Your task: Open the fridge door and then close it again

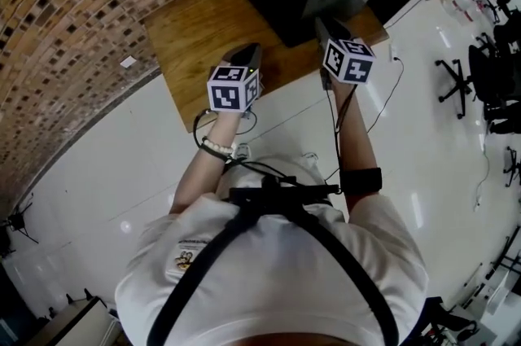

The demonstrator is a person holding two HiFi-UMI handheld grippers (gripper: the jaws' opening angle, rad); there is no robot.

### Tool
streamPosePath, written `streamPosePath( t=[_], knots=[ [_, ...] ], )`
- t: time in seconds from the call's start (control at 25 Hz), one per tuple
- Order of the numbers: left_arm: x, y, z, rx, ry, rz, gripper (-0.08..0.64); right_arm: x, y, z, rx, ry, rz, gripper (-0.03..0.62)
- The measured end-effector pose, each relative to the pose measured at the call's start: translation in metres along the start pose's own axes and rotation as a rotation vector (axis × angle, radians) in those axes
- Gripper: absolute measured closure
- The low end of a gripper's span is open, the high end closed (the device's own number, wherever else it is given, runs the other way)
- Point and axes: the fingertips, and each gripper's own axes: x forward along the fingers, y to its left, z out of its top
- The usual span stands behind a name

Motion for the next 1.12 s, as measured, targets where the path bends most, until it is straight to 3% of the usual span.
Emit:
streamPosePath(
  t=[0.28, 0.6, 0.92, 1.12],
  knots=[
    [0.005, -0.036, -0.022, 0.055, 0.017, -0.039, 0.558, -0.057, 0.004, -0.057, -0.006, 0.03, -0.004, 0.591],
    [-0.001, -0.063, -0.038, 0.067, 0.014, -0.057, 0.558, -0.096, -0.002, -0.101, 0.093, 0.052, -0.077, 0.591],
    [-0.01, -0.077, -0.038, 0.081, 0.005, -0.05, 0.558, -0.121, -0.001, -0.11, 0.032, 0.043, -0.094, 0.591],
    [-0.01, -0.084, -0.038, 0.08, 0.003, -0.052, 0.558, -0.126, -0.002, -0.108, 0.047, 0.046, -0.081, 0.591]
  ],
)
